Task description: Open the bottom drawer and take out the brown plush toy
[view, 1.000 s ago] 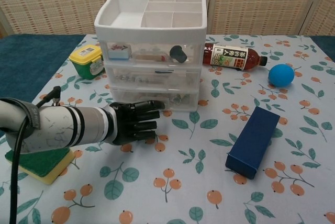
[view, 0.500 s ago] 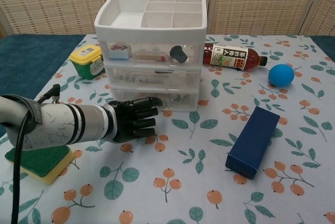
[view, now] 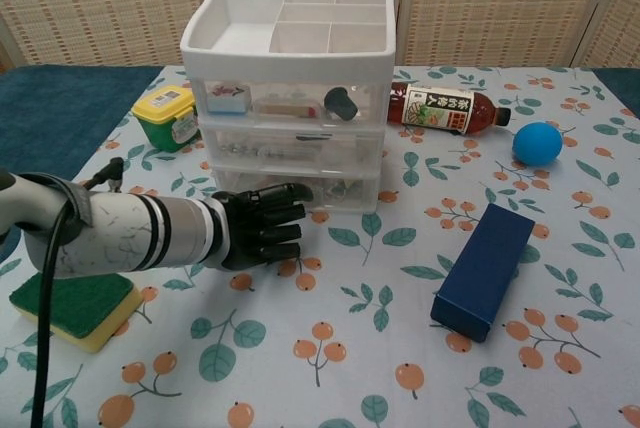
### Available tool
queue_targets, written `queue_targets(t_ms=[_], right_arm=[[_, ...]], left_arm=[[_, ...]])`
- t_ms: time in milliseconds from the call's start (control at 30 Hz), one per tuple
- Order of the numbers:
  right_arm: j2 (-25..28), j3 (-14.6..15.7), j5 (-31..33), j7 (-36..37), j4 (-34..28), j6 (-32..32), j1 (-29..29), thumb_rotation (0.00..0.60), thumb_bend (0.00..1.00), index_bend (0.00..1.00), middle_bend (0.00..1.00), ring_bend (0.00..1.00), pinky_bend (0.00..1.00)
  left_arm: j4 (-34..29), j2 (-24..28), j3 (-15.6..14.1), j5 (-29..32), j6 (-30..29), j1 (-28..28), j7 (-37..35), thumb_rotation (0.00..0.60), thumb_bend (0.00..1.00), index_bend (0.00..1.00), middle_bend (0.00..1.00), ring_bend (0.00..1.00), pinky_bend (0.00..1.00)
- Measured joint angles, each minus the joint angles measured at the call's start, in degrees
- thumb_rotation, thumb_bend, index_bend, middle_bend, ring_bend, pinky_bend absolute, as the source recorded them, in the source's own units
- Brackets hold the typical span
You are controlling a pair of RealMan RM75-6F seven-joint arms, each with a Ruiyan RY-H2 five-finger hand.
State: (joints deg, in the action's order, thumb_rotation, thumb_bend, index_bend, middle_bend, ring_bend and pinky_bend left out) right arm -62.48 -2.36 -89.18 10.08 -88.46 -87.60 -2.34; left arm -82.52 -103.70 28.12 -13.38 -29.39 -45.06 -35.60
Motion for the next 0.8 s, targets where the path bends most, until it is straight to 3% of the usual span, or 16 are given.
queue_targets(t_ms=[800], right_arm=[[0.0,0.0,0.2,0.0,0.0,-0.1,0.2,0.600,0.26,0.01,0.13,0.07,0.15]], left_arm=[[1.7,0.3,-0.2,3.0,1.6,-1.6,1.3,0.600,0.53,0.28,1.00,1.00,1.00]])
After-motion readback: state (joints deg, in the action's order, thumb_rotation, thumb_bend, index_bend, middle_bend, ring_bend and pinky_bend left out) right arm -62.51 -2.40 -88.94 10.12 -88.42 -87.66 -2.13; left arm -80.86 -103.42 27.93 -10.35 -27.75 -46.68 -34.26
